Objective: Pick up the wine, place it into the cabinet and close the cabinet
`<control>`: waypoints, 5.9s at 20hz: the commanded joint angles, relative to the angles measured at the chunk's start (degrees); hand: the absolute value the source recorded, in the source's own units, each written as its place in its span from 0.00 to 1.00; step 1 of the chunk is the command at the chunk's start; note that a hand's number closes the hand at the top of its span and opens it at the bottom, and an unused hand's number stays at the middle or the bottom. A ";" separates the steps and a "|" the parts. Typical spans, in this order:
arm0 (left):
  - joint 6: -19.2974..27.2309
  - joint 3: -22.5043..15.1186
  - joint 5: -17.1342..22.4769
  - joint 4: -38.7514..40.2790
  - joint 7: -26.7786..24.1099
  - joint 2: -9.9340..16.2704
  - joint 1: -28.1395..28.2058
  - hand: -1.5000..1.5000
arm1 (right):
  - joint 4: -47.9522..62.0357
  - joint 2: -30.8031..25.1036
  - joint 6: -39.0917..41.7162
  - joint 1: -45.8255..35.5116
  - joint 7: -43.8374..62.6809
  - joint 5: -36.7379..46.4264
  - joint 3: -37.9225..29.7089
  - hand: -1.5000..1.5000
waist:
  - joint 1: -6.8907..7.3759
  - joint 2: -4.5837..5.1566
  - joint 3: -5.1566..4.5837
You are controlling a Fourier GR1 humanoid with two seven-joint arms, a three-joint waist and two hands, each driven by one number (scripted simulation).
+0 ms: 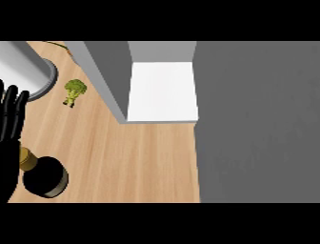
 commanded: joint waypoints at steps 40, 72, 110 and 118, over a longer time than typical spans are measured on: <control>28.83 -12.39 -23.73 -27.10 57.83 4.78 -11.26 0.00 | -30.26 -6.58 8.68 15.72 22.23 -20.53 8.12 0.00 | 1.17 -1.97 1.45; 28.80 -2.23 -8.15 -8.37 26.40 5.33 10.83 0.00 | -27.75 -4.63 10.36 17.58 19.33 -23.99 5.57 0.00 | 0.90 -1.16 1.20; -4.41 15.94 16.94 48.79 -24.52 0.96 12.92 0.00 | -25.50 -3.67 16.04 18.66 16.07 -25.42 1.20 0.00 | 0.83 -1.10 1.26; -5.95 19.49 20.53 57.50 -27.51 1.72 5.06 0.00 | -25.72 -2.51 15.87 20.69 16.01 -22.25 4.49 0.00 | 0.84 -1.09 1.28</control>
